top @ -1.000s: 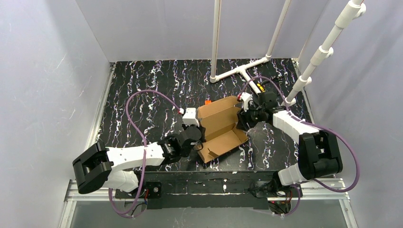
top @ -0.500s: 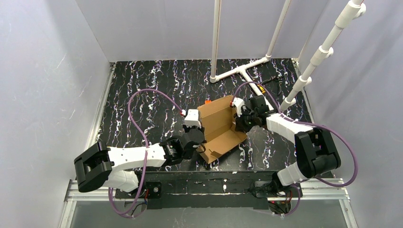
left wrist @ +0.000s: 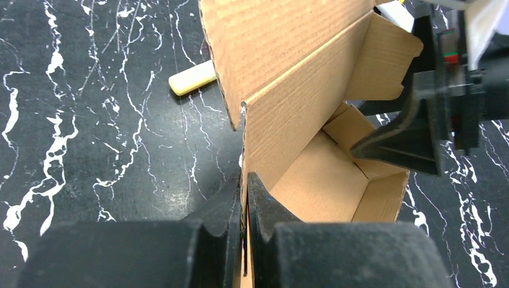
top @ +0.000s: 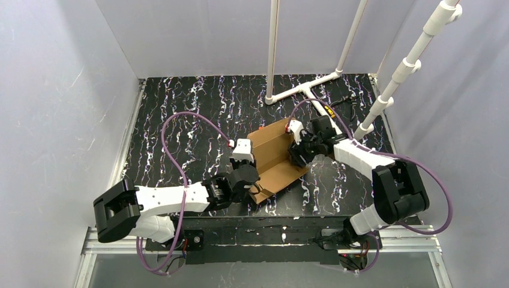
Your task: Fold the paper box
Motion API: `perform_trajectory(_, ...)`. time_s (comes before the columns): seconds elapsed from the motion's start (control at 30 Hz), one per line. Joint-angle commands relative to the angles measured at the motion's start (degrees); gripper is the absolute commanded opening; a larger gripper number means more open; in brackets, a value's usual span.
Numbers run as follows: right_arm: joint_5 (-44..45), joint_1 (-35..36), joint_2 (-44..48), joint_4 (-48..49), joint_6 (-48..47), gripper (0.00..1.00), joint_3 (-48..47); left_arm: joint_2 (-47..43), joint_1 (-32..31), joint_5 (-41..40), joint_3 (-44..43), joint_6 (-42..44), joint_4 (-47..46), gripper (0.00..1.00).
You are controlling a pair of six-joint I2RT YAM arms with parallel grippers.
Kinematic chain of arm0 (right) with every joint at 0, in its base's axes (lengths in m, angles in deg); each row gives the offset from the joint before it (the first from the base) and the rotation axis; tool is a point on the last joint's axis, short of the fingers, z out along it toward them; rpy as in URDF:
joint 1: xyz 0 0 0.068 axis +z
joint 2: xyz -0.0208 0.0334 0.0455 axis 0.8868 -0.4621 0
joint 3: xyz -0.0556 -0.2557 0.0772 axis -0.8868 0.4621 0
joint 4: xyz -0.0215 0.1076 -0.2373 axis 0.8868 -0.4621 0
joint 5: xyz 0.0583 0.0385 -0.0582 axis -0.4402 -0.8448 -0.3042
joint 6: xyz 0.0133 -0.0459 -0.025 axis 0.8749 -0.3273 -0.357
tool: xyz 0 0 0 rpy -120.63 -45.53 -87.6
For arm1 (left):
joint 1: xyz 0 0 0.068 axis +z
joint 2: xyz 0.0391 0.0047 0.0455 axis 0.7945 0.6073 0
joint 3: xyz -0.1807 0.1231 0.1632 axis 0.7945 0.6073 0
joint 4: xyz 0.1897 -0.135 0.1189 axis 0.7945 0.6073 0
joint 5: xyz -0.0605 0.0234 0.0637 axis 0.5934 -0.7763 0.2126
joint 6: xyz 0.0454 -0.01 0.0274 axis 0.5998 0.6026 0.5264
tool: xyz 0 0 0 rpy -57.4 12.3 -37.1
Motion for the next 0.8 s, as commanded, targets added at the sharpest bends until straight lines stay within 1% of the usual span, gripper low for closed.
perform_trajectory(0.0, -9.7, -4.8, 4.5, -5.9, -4.8, 0.69, -4.2, -2.8, -0.7, -6.7, -0.6, 1.8, -0.5, 0.00)
perform_trajectory(0.1, -16.1, -9.5, 9.2, -10.3, -7.8, 0.76, -3.7, -3.2, -1.0, -7.6, 0.2, 2.4, -0.4, 0.00)
perform_trajectory(0.17, -18.2, -10.8, 12.3, -12.4, -10.9, 0.76, -2.0, -3.4, -1.4, -8.4, 0.6, 2.7, -0.2, 0.00)
perform_trajectory(0.23, -18.7, -11.5, 15.1, -10.9, -10.8, 0.76, 0.9, -3.2, -2.0, -9.6, 0.6, 2.8, 0.3, 0.00)
perform_trajectory(0.27, -17.5, -11.8, 15.7, -9.0, -8.6, 0.75, 2.4, -2.8, -2.3, -10.5, 0.4, 2.9, 0.6, 0.00)
perform_trajectory(0.3, -15.9, -11.9, 15.9, -6.9, -5.3, 0.71, 3.6, -2.3, -2.8, -11.5, 0.0, 3.2, 0.9, 0.00)
perform_trajectory(0.4, -14.9, -12.7, 14.6, -2.3, 4.0, 0.45, 6.1, -0.1, -4.3, -14.7, -1.9, 2.9, 2.5, 0.00)
perform_trajectory(0.43, -15.4, -12.8, 14.0, -1.8, 6.7, 0.33, 6.5, 0.6, -4.9, -15.4, -2.4, 2.4, 2.9, 0.00)
perform_trajectory(0.47, -15.6, -12.8, 13.3, -1.4, 8.1, 0.25, 7.0, 1.2, -5.3, -16.0, -3.0, 2.1, 3.2, 0.00)
perform_trajectory(0.57, -15.0, -12.8, 10.8, -0.7, 11.5, 0.04, 7.4, 2.6, -6.3, -17.2, -4.1, 1.2, 4.7, 0.00)
perform_trajectory(0.6, -14.7, -12.8, 9.9, -0.9, 12.9, 0.01, 7.2, 2.9, -6.6, -17.7, -4.5, 0.7, 5.4, 0.00)
perform_trajectory(0.67, -15.4, -12.8, 8.2, -2.0, 13.3, 0.01, 6.5, 3.3, -6.9, -18.2, -4.8, -0.7, 7.3, 0.00)
perform_trajectory(0.77, -14.4, -12.8, 8.0, -1.3, 14.9, 0.01, 6.7, 3.5, -7.1, -18.3, -4.9, -3.1, 9.7, 0.00)
